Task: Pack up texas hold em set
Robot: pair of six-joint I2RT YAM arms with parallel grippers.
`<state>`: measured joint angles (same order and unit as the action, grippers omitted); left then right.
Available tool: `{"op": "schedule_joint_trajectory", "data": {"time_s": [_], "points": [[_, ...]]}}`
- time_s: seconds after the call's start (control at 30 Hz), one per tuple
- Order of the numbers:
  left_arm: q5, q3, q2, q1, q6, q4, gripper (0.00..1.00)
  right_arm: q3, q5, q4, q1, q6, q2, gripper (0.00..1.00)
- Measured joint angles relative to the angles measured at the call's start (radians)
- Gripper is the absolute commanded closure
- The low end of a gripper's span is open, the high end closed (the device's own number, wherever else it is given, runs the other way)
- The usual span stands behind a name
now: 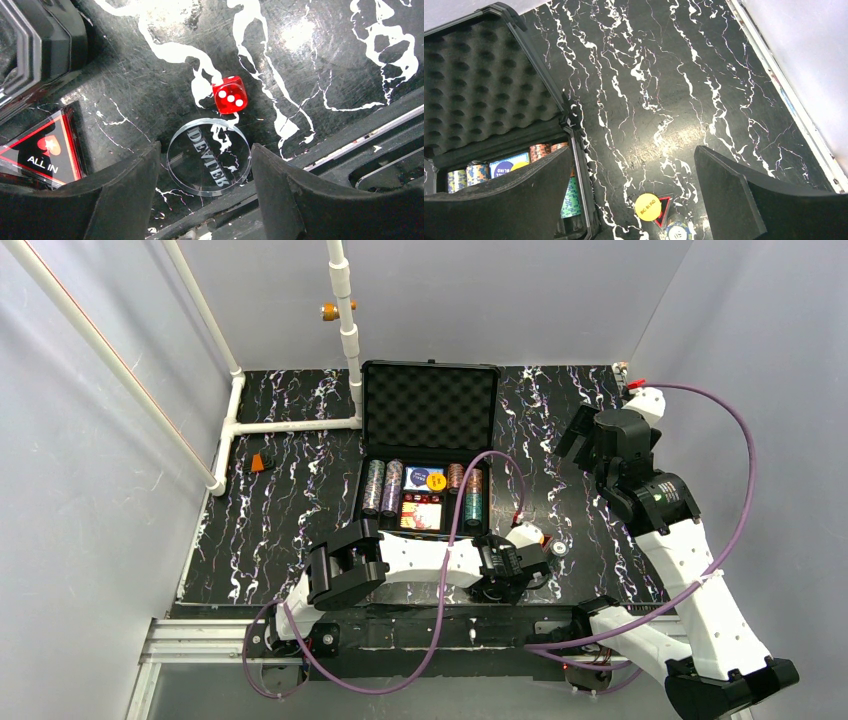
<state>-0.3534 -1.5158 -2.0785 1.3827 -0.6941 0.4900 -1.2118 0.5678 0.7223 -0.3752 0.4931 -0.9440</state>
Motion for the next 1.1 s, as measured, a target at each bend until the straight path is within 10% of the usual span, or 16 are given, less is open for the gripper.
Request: {"op": "schedule_joint_trajectory", "data": {"time_s": [0.27,0.63,1.1], "points": [[0.002,-0.003,0.0,0.0,-0.015,0.016,0.77,0.014,0.01,0.0,0.0,0.0,0.004,0.0],[0.003,-0.009,-0.001,0.002,-0.004,0.022,0.99,0.016,0.026,0.0,0.0,-0.006,0.008,0.0],[-0.014,-0.01,0.001,0.014,0.031,0.024,1.0,-0.008,0.032,0.001,0.0,-0.01,-0.008,0.0]]}}
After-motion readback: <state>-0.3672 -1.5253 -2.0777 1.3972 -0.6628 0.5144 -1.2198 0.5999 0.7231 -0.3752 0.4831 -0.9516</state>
